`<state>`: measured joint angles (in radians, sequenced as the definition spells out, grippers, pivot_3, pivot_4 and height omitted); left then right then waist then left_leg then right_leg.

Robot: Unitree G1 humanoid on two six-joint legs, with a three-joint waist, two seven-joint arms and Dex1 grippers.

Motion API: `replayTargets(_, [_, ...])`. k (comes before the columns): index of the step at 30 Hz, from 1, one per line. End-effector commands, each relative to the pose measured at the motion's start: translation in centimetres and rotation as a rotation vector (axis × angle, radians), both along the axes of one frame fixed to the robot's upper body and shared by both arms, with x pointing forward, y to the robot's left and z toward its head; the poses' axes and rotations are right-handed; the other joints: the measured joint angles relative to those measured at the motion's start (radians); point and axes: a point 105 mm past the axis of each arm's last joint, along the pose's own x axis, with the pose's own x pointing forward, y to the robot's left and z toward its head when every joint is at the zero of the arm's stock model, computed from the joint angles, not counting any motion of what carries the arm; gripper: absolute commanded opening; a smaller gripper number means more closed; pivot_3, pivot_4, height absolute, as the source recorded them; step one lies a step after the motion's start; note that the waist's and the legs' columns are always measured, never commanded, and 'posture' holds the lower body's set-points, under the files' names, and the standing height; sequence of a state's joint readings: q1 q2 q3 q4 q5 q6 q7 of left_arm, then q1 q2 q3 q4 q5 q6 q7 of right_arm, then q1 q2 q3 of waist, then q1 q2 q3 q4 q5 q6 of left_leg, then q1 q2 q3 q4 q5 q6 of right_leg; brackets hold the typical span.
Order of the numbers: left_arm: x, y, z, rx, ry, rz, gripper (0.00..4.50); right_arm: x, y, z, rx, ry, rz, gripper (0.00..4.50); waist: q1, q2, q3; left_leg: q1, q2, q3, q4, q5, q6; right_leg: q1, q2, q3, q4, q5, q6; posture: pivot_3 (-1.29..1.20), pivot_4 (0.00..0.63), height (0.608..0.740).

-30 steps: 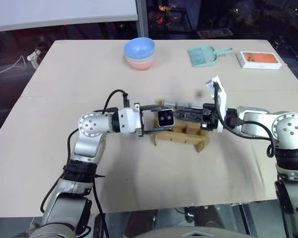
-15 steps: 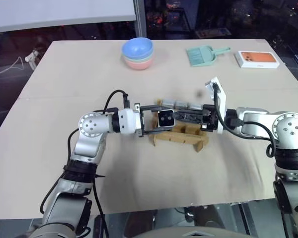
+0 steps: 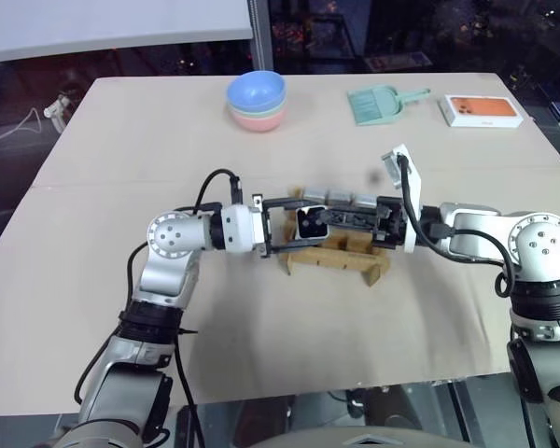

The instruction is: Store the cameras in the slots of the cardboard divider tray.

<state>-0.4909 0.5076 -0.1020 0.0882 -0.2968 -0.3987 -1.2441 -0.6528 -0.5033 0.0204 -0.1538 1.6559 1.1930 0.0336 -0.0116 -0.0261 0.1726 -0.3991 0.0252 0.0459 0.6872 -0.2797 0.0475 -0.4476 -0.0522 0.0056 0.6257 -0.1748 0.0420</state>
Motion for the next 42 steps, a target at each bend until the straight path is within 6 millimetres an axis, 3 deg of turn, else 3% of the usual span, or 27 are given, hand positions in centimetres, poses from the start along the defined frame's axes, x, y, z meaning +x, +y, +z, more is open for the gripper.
replayTargets(1, [-0.8,-0.4,0.7,-0.013,0.005,-0.043,1.93,-0.3,0.0,1.5,0.041,-0.053,0.009,0.62,0.0,0.0,0.0,0.0,0.0,0.0,0.0,0.0,0.0,0.0,0.0,0.0,0.0,0.0,0.0,0.0,0.15,0.74])
replayTargets(5, [-0.6,0.1,1.3,-0.051,0.059,-0.025,1.93,-0.9,-0.1,1.7,0.043,-0.079,0.036,0.62,0.0,0.0,0.0,0.0,0.001,0.0,0.0,0.0,0.0,0.0,0.0,0.0,0.0,0.0,0.0,0.0,0.15,0.74])
replayTargets(6, [-0.5,0.3,1.5,-0.06,0.073,-0.018,2.97,-1.0,-0.1,1.8,0.044,-0.091,0.04,0.62,0.0,0.0,0.0,0.0,0.001,0.0,0.0,0.0,0.0,0.0,0.0,0.0,0.0,0.0,0.0,0.0,0.15,0.74])
replayTargets(9, [0.3,0.9,2.9,-0.147,0.108,0.046,4.31,-0.9,-0.2,2.3,0.028,-0.165,0.033,0.62,-0.001,0.0,0.0,0.0,0.001,-0.001,0.0,0.0,0.0,0.0,0.0,0.0,0.0,0.0,0.0,0.0,0.15,0.74])
replayTargets(10, [0.7,1.2,3.4,-0.183,0.121,0.072,4.45,-0.9,-0.3,2.4,0.02,-0.194,0.03,0.62,-0.001,0.0,0.0,0.0,0.001,-0.002,0.0,0.0,0.0,0.0,0.0,0.0,0.0,0.0,0.0,0.0,0.15,0.74])
replayTargets(16, [0.5,4.5,6.2,-0.282,0.373,0.106,4.45,0.8,-1.7,2.7,-0.063,-0.58,-0.034,0.62,-0.004,0.0,0.0,0.0,0.001,-0.004,0.0,0.0,0.0,0.0,0.0,-0.001,0.0,0.0,0.001,0.0,0.15,0.74])
replayTargets(22, [-1.6,7.0,8.6,-0.187,0.519,0.075,4.45,1.4,-1.7,-1.6,-0.181,-0.847,0.027,0.62,-0.004,0.0,0.001,0.001,0.001,-0.003,-0.001,0.0,0.0,-0.001,0.002,0.0,0.0,-0.001,0.002,0.0,0.15,0.74])
replayTargets(27, [-2.7,8.1,9.6,-0.109,0.562,0.073,4.45,1.2,-1.6,-4.8,-0.189,-0.891,0.066,0.62,-0.002,0.0,0.001,0.001,0.0,-0.002,-0.001,0.0,0.0,0.0,0.001,-0.001,0.0,-0.001,0.001,0.0,0.15,0.74])
replayTargets(33, [-3.4,9.0,10.2,-0.051,0.568,0.058,4.45,1.7,-1.8,-6.0,-0.159,-0.925,0.07,0.62,-0.003,0.0,0.001,0.002,0.0,0.001,-0.001,0.0,-0.001,0.0,0.002,0.0,0.0,-0.001,0.0,0.0,0.15,0.74])
replayTargets(40, [-3.9,9.4,9.1,0.026,0.596,0.062,4.45,2.7,-1.9,-6.6,-0.166,-0.947,0.067,0.62,-0.005,0.001,0.002,0.002,0.001,0.002,-0.001,0.0,-0.001,0.0,0.002,0.0,0.0,-0.001,0.0,0.0,0.15,0.74])
replayTargets(42, [-3.9,10.1,7.8,0.112,0.598,0.111,4.45,3.1,-2.2,-6.4,-0.175,-0.964,0.063,0.62,-0.007,0.001,0.002,0.002,0.001,0.002,-0.001,0.0,-0.001,0.0,0.002,0.001,0.001,-0.001,0.0,0.0,0.15,0.74])
